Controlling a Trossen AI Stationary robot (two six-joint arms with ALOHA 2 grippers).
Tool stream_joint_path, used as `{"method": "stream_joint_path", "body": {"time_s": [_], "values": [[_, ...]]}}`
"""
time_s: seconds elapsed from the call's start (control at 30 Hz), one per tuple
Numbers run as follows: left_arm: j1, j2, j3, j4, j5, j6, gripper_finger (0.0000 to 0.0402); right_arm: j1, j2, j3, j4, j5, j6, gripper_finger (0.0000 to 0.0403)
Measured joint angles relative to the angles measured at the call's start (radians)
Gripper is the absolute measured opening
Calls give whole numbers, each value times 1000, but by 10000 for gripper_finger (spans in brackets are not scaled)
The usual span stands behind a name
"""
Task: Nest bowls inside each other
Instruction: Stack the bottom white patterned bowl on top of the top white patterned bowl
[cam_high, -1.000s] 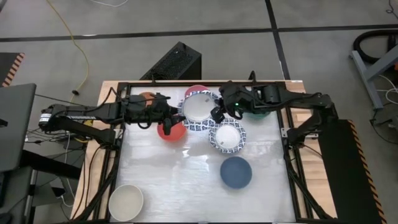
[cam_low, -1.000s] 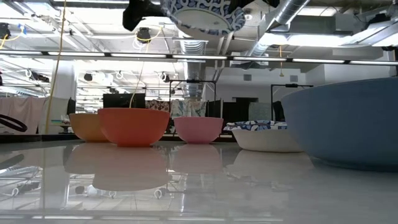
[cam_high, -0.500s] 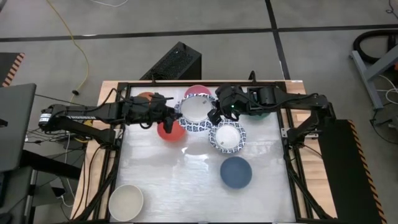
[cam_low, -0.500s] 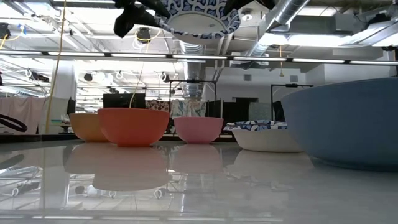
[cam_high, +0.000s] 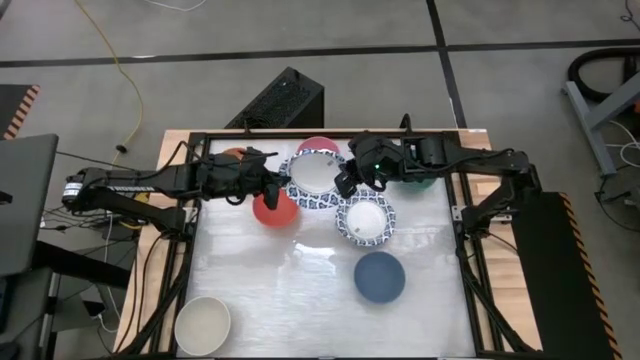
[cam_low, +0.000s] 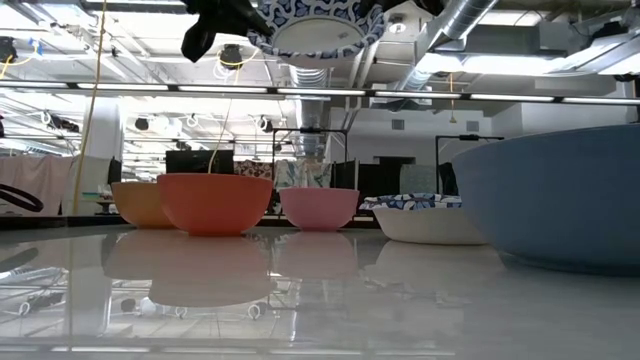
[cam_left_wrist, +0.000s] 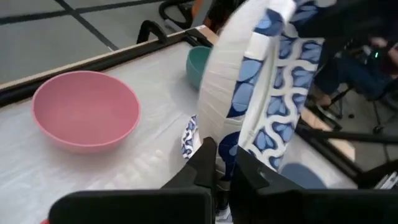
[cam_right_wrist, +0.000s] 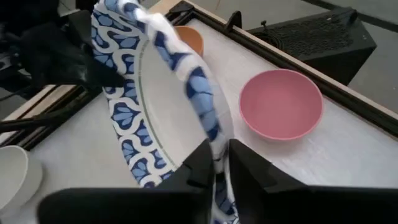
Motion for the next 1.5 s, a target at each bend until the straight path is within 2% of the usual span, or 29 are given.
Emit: {"method": "stream_joint_path", "body": {"time_s": [0.27,0.57,0.93,1.1,1.27,1.5], "values": [[50,0,0,-14,64,-149,1,-8,-53,34,-25,-14,-114,134],[92,45,2,13,95,-232,0,-26,-196,48,-92,-14,-113,143],[91,309,18,251,253,-371,0,-27,-303,48,-106,46,-97,134],[83,435,62,237,267,-419,0,-27,-313,48,-126,63,-98,134],[66,552,140,236,336,-431,0,-27,-313,47,-149,63,-107,134],[60,655,221,211,376,-442,0,-27,-313,47,-166,63,-125,133]]}}
